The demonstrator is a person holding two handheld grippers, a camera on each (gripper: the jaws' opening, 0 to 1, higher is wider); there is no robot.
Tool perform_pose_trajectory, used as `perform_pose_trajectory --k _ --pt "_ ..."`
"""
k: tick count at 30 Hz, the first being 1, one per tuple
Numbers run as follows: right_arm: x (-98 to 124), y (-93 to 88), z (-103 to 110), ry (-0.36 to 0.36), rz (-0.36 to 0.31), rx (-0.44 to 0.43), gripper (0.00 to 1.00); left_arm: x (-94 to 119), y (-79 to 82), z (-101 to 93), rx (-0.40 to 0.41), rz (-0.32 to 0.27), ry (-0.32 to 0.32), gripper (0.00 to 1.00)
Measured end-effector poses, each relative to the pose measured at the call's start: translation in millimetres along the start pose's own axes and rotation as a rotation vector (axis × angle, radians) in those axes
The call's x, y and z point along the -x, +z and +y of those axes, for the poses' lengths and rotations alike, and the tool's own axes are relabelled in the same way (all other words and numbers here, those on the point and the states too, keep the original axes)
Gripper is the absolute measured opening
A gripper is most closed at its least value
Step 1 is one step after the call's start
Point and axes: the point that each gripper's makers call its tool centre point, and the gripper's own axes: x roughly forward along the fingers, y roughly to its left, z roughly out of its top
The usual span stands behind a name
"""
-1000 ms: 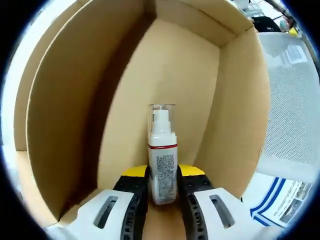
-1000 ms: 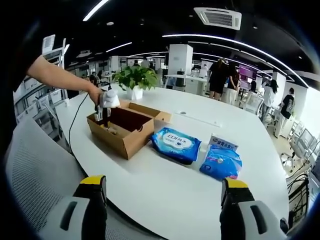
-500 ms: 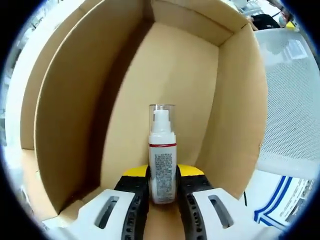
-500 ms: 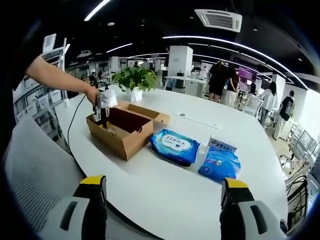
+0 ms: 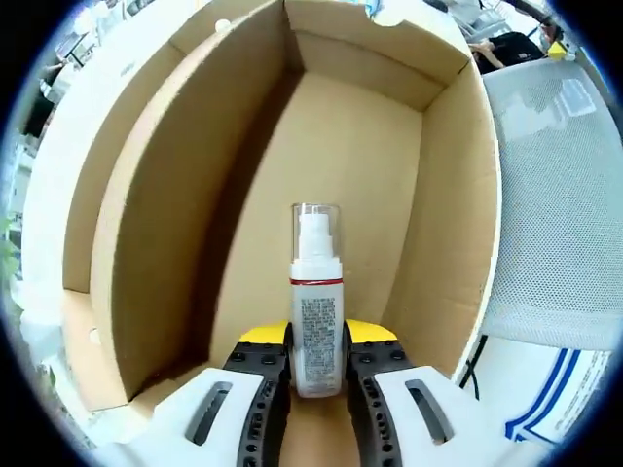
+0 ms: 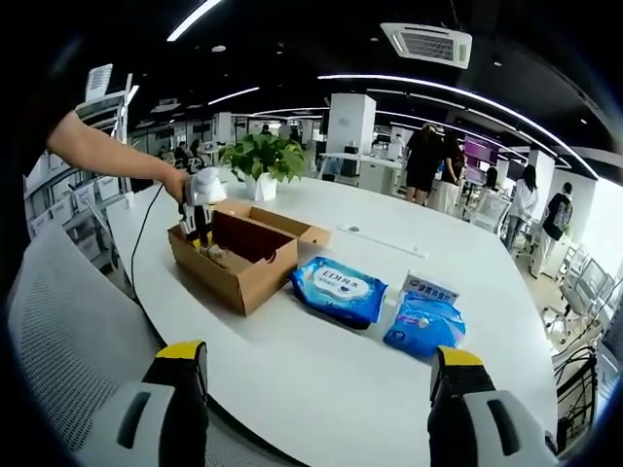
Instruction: Operate the shoe box by opening the lid, removing the specified soft item, and placing it in the target area until the item is outside and the box remains undamaged.
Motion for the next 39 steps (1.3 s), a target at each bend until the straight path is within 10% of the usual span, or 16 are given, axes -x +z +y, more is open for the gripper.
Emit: perform_pose_trajectory --k 39 --pt "1.2 39.0 13.5 0.052 -0.088 0.124 0.86 73.5 73.2 -29.9 -0.020 -0.329 0.113 0.18"
